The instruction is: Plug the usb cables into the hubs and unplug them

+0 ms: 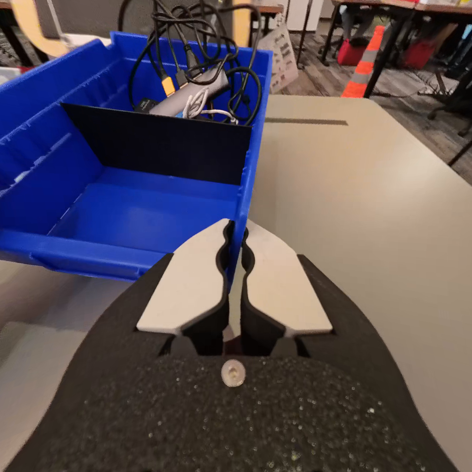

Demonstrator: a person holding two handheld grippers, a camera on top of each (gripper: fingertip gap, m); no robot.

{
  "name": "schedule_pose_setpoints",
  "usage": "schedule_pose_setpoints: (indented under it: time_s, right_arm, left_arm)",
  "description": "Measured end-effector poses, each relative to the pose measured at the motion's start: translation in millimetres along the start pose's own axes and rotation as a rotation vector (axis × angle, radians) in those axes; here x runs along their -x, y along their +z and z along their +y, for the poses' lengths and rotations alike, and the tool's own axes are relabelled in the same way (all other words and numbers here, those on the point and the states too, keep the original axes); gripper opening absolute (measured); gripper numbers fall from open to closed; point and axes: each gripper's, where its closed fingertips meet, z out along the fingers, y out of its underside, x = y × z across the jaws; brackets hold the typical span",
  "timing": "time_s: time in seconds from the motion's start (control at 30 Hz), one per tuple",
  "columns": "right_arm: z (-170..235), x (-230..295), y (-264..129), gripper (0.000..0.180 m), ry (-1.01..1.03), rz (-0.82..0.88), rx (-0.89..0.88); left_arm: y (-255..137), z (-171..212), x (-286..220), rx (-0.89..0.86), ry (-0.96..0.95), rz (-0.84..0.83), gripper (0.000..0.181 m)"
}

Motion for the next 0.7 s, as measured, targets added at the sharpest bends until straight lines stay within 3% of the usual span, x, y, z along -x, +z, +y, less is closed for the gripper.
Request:
schedule_pose_setpoints:
  time_s: [0.33, 0.43, 0.5, 0.63, 0.7]
  right_arm:
    - [19, 78, 25, 0.005, -0.105, -0.194, 0.041]
    - [25, 83, 21, 0.011, -0.164, -0.292, 0.048]
    - [24, 82, 15, 0.014, -0.179, -0.372, 0.035]
    - [18, 72, 1, 0.027, -0.153, -0.457, 0.011]
    - [20, 77, -14, 0.028, -0.135, -0.578, 0.041]
  left_arm:
    - [-27, 51, 62, 0.098, -0.082, -0.139, 0.006]
    - [-29, 52, 61, 0.108, -0.128, -0.084, 0.009]
    - [-38, 32, 60, 0.011, -0.236, -0.022, 0.025]
    - [-113, -28, 166, -0.315, -0.433, -0.276, 0.025]
    - [-144, -21, 232, -0.267, -0.377, -0.411, 0.028]
